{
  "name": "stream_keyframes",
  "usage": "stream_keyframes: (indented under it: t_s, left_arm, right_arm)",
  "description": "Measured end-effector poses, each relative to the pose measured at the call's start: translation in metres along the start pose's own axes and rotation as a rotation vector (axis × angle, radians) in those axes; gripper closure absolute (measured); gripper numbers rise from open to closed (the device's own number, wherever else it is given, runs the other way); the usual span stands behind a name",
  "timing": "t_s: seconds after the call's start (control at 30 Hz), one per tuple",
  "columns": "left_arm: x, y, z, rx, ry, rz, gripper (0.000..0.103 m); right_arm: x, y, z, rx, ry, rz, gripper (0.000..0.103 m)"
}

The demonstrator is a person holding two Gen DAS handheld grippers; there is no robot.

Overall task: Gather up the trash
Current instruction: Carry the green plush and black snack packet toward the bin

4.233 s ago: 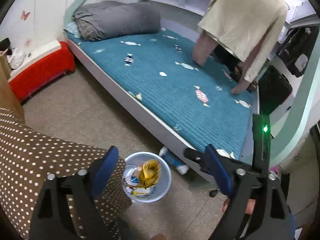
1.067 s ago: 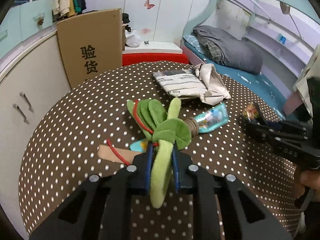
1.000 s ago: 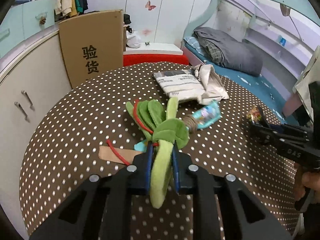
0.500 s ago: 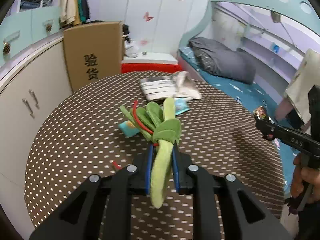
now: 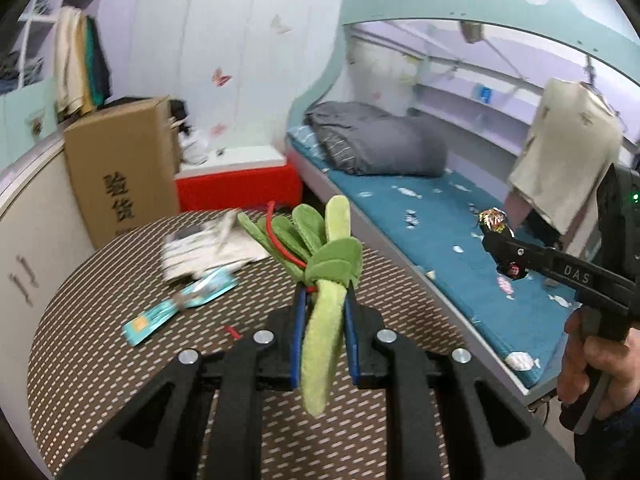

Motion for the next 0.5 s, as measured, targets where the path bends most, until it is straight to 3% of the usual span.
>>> stream_keyframes:
  t_s: [0.23, 0.5]
  left_arm:
    - [-0.027, -0.062, 0.011, 0.088, -0.031, 0.071, 0.086]
    - [-0.042, -0.131, 0.048, 0.203, -0.006, 0.138, 0.086]
  right_arm:
    - [-0.017, -0.054, -0.038, 0.088, -0.082, 0.072, 0.073]
    - [-0.021, -0.130, -0.056, 0.203, -0.099, 0.179, 0.073]
Point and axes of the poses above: each gripper's, at about its wrist camera, not at the fingertips, and z roughly the way its jaws point, y to its left, x to its underside, the point moved 3 cm from there along z, roughly the way its jaws point, and after that the axes turned 9 degrees about z, right-handed, at the moved point
